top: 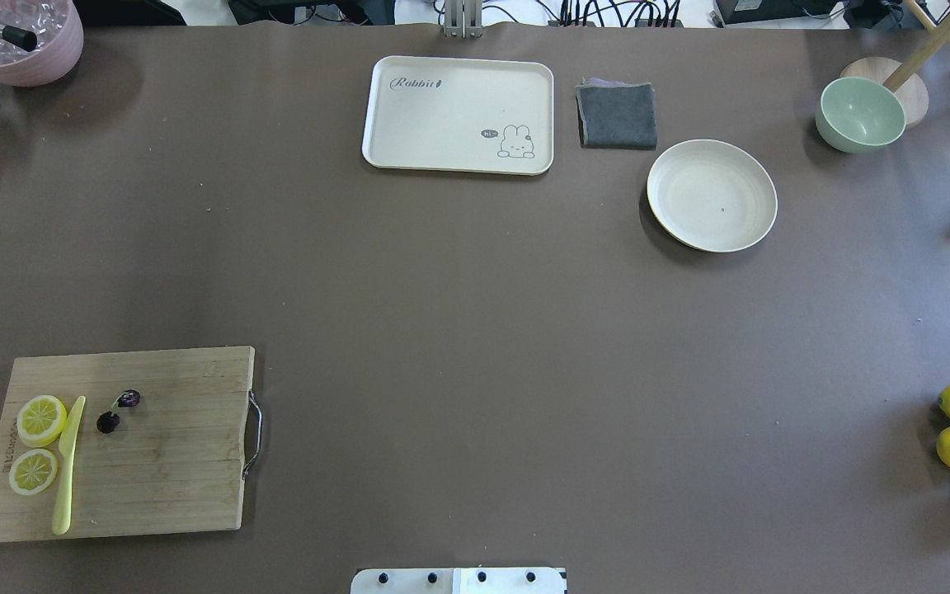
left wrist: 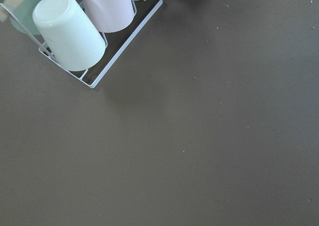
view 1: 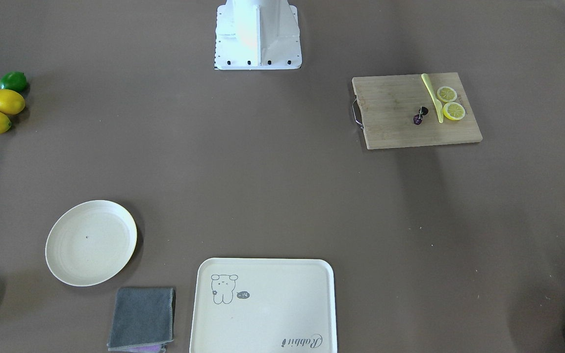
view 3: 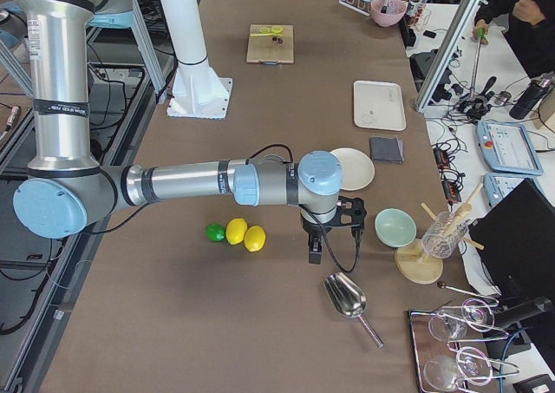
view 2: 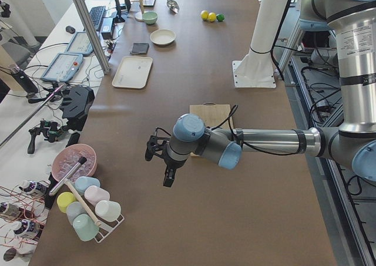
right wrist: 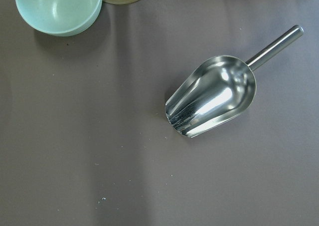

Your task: Place red cherry on plate

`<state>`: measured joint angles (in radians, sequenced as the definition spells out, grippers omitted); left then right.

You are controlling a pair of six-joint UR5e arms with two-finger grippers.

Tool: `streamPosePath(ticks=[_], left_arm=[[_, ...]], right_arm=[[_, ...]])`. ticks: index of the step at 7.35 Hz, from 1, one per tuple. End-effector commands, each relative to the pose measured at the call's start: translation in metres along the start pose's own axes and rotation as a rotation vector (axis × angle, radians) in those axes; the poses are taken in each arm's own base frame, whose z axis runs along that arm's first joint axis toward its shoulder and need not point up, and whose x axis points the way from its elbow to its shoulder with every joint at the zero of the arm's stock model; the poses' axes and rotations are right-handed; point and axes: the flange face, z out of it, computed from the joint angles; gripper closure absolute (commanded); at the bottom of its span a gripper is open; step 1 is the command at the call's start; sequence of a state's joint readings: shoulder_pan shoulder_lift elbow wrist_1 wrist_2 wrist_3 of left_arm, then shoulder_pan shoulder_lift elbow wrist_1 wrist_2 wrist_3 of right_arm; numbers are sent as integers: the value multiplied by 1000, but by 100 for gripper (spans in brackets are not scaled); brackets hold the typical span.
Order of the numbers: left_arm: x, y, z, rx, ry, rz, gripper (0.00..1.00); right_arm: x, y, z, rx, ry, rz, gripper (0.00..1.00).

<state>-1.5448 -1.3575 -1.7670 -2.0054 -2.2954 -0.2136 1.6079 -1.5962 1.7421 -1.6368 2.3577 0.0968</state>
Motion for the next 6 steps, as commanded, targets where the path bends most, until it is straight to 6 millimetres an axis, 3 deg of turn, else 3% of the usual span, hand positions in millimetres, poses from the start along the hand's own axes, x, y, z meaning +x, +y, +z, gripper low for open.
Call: streamPosePath(ticks=[1,6], left_arm=[[-1,0,1,-1,-1,-1,2],[1,-2,-1,3,0,3,2]], right_arm=[[-1,0,0,1,-2,-3,0],[0,2,0,0,-2,-5,0]])
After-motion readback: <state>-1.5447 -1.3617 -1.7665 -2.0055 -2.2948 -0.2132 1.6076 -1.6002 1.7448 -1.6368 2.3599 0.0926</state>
